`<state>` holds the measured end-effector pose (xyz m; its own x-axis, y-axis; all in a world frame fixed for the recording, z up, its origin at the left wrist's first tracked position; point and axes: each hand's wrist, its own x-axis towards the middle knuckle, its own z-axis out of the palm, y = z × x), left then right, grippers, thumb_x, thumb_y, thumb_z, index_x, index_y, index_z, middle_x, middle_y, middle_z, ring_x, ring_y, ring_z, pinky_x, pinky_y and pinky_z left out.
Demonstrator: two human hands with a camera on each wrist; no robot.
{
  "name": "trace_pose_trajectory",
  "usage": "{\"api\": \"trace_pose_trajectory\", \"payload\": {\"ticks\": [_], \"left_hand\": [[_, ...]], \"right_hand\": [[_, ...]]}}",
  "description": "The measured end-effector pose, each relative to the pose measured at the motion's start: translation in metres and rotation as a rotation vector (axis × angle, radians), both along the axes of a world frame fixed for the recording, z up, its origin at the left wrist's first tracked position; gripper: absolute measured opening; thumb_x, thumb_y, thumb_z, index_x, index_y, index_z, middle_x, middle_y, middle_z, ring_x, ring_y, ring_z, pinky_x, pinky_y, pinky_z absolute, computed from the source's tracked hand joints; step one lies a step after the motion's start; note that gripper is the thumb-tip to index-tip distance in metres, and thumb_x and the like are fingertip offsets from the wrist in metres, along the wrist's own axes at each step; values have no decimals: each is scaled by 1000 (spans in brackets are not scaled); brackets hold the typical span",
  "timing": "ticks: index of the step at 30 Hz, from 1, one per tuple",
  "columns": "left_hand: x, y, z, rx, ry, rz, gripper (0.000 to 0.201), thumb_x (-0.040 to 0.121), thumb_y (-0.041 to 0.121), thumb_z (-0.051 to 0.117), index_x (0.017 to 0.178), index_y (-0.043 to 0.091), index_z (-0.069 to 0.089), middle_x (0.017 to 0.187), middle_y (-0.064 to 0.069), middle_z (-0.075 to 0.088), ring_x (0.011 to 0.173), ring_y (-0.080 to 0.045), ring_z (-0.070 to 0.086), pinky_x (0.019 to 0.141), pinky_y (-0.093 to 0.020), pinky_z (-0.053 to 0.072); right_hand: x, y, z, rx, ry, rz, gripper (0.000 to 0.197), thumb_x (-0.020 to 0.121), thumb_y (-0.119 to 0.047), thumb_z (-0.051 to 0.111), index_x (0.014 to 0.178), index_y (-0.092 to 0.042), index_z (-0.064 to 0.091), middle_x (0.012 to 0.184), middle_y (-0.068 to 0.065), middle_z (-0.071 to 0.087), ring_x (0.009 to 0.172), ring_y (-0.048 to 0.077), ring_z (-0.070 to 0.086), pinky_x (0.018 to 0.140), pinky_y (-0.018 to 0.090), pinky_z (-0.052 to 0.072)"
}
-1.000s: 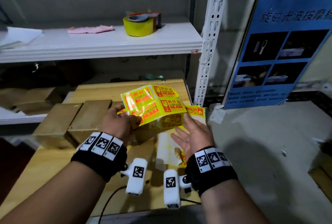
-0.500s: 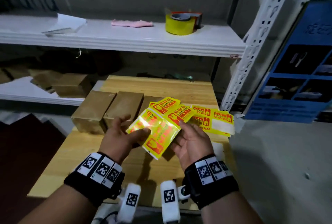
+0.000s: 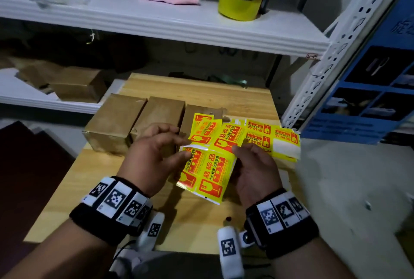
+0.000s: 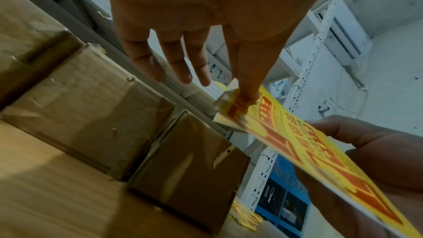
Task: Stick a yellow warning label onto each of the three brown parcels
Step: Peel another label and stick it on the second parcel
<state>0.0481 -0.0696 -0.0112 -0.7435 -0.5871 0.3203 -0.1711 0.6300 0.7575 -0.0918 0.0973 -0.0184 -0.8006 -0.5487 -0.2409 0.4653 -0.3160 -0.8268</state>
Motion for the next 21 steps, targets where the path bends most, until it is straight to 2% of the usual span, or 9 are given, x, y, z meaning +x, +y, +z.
{"api": "trace_pose_trajectory", "payload": {"ticks": [4,6,8,10,12,14,18,20,21], "left_hand": [[4,4,-2,-45,69,-39,28,76,32,86,101,39,78,124,4,59,118,-18,58,100,-44,50],[5,7,-3,-78,120,-48,27,77,41,79,104,38,78,126,4,59,119,-22,58,98,-47,50],[4,11,-4,-79,136,-52,23,78,47,73,98,38,78,124,5,61,119,-24,58,98,-49,49],[4,13,-6,-67,126,-56,26,78,49,72,101,39,76,122,6,62,118,-23,58,97,-49,48],[3,15,-9,-79,119,-77,28,79,49,72,105,39,74,122,8,62,118,-24,57,95,-49,48],[2,17,-12,-90,128,-105,21,80,47,73,96,35,79,120,9,63,116,-25,59,93,-52,49],[-2,22,-14,-78,162,-125,21,83,43,73,91,26,81,114,9,68,112,-20,63,92,-51,50],[-4,25,-14,-32,181,-108,14,82,38,77,86,24,78,108,10,71,107,-15,66,89,-46,51],[-5,26,-13,-12,183,-93,11,81,34,81,84,24,76,104,10,73,105,-13,67,87,-41,52]], "right_hand": [[-3,0,-2,17,-42,-40,22,87,3,66,72,-12,59,66,7,72,60,23,68,54,32,56],[-4,1,-4,20,-58,-47,21,87,2,67,72,-12,60,67,7,73,59,22,69,57,34,56],[-4,2,-4,6,-67,-49,24,86,2,67,68,-13,64,68,7,74,59,22,70,60,35,57],[-5,4,-5,8,-64,-65,25,85,2,68,67,-14,65,66,6,73,57,20,70,58,34,58],[-7,7,-6,25,-50,-85,26,85,2,70,66,-15,65,65,5,73,57,20,69,59,34,57],[-10,10,-7,40,-54,-85,24,85,0,70,67,-16,66,67,6,73,59,22,69,61,36,57],[-11,15,-9,75,-43,-79,14,86,-5,71,78,-13,63,67,6,72,60,23,68,52,33,55],[-10,15,-10,78,8,-67,14,80,-12,78,82,-14,65,72,7,74,68,26,70,59,38,58],[-9,14,-10,84,49,-49,21,74,-20,84,85,-13,67,80,10,76,76,31,72,68,47,61]]}}
